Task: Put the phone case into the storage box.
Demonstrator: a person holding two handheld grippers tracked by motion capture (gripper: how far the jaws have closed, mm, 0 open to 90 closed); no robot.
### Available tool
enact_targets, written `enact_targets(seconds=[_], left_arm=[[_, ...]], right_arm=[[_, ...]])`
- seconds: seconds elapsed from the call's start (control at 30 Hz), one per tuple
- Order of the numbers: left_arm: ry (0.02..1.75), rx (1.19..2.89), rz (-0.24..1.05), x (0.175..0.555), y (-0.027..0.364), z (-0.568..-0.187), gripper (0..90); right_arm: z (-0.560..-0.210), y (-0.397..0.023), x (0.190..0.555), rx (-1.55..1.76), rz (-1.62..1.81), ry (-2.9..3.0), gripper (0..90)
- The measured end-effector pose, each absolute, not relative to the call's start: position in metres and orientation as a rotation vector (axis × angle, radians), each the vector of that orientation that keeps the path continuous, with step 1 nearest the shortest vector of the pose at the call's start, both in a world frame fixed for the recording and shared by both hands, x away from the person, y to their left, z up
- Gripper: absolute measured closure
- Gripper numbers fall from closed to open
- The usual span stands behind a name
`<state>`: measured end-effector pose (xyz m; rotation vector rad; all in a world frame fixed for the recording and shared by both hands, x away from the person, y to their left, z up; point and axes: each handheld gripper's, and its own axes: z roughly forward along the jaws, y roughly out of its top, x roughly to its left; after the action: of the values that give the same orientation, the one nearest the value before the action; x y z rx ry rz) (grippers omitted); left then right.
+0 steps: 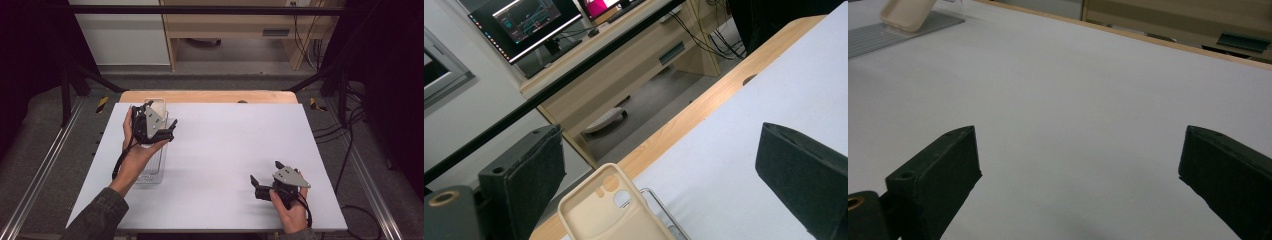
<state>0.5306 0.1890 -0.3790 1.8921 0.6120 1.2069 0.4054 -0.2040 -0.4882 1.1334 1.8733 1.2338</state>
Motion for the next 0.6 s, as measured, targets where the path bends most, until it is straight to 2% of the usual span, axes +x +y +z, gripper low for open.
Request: enact_targets(seconds=[0.6], left_arm=[[0.598, 1.86, 1.174, 0.511, 0.195, -0.376, 4.6]], right_arm=[[-0.488, -0.201, 0.406, 1.124, 1.235, 1.882, 2.9]])
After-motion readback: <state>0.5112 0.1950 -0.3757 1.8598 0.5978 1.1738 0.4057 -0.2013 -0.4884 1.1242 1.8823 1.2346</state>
